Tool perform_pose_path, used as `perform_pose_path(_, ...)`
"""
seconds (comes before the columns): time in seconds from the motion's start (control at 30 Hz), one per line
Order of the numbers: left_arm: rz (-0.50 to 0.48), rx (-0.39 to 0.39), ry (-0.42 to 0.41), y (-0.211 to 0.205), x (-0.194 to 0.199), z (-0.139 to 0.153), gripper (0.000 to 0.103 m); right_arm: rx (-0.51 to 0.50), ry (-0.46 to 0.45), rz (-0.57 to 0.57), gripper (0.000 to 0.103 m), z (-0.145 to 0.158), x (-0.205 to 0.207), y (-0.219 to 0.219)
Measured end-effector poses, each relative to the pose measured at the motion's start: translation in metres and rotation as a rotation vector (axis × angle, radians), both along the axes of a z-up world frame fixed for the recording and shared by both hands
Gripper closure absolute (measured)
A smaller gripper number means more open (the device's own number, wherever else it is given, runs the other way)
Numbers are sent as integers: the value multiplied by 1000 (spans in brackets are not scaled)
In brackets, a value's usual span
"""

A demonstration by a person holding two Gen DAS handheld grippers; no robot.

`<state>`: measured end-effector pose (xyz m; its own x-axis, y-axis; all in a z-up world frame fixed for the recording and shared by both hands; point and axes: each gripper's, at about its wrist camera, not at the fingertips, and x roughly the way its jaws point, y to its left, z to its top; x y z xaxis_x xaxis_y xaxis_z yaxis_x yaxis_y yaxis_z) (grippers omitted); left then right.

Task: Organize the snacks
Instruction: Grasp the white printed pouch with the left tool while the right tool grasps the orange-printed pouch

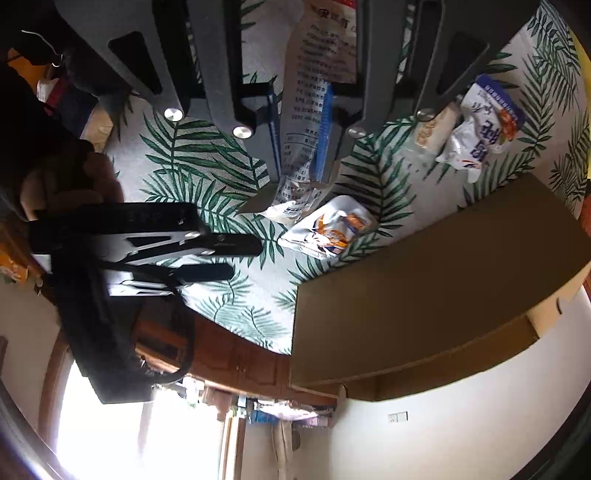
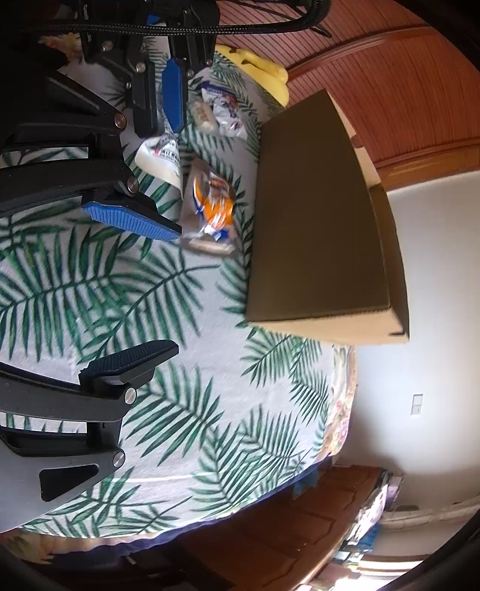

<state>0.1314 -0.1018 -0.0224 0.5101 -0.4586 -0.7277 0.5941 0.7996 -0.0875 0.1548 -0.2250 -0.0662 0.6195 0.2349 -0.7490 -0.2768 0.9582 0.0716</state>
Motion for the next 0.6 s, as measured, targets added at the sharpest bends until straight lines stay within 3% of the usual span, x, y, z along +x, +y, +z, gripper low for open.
perform_pose_path(0.3,50,-76,-21,33,-2,12,91,37,38,55,45,-6,29,27)
perform_pose_path(0.6,159,-164,-29,79,14,22,93,-3,72,104,30,-16,56,53)
